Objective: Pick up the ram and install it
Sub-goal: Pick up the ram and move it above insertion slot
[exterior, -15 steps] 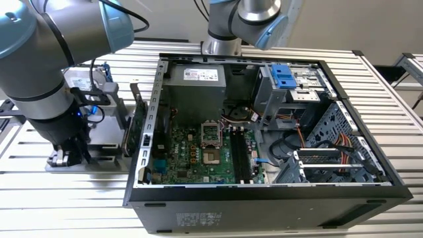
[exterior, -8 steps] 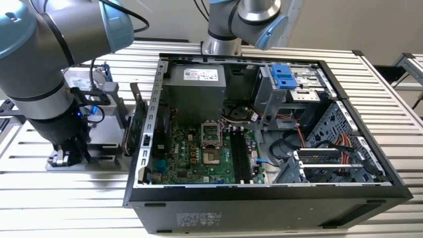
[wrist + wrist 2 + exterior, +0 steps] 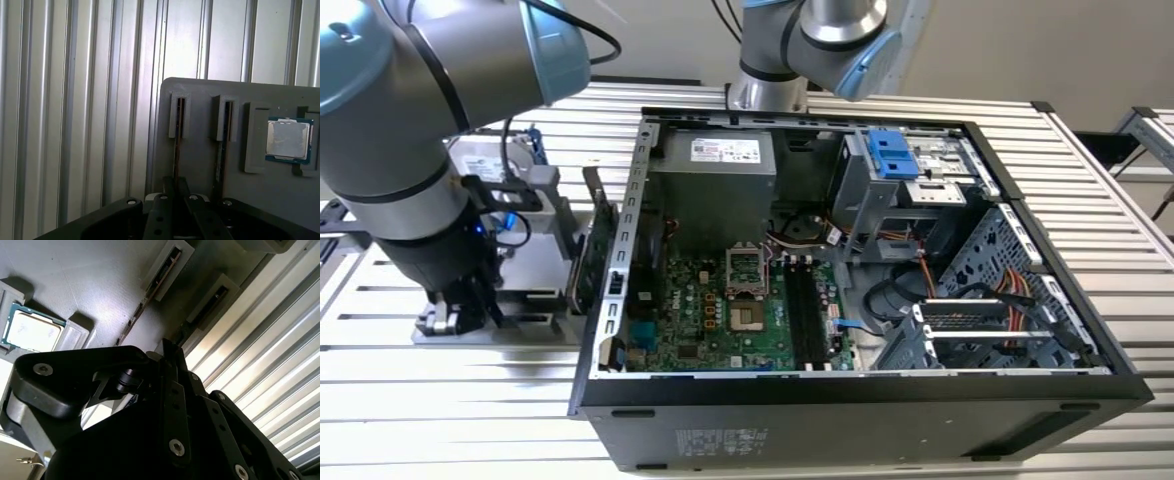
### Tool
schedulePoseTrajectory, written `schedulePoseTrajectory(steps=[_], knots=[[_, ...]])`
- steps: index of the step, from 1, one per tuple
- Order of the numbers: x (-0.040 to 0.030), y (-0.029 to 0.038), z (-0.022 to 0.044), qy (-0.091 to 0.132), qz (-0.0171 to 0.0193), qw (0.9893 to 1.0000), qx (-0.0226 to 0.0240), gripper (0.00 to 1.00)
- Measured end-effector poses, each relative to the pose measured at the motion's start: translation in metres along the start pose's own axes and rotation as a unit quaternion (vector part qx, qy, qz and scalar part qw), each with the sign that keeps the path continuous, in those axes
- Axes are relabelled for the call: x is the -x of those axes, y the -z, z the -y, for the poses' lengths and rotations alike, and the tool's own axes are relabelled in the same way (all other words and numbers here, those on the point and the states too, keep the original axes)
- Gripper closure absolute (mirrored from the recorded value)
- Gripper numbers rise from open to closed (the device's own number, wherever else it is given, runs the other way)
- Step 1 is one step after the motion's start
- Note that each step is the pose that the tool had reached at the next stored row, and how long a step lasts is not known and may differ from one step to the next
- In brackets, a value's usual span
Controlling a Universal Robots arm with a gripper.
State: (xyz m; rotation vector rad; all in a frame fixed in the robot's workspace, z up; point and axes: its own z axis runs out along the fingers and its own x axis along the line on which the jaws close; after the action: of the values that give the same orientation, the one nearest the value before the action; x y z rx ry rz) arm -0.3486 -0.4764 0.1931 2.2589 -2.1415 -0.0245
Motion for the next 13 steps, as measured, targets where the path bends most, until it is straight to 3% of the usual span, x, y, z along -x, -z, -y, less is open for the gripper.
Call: schedulePoseTrajectory(steps=[13], knots=[[-0.0001, 0.0114, -0.0004, 0.0, 0.0, 1.0, 0.0001, 1.0]])
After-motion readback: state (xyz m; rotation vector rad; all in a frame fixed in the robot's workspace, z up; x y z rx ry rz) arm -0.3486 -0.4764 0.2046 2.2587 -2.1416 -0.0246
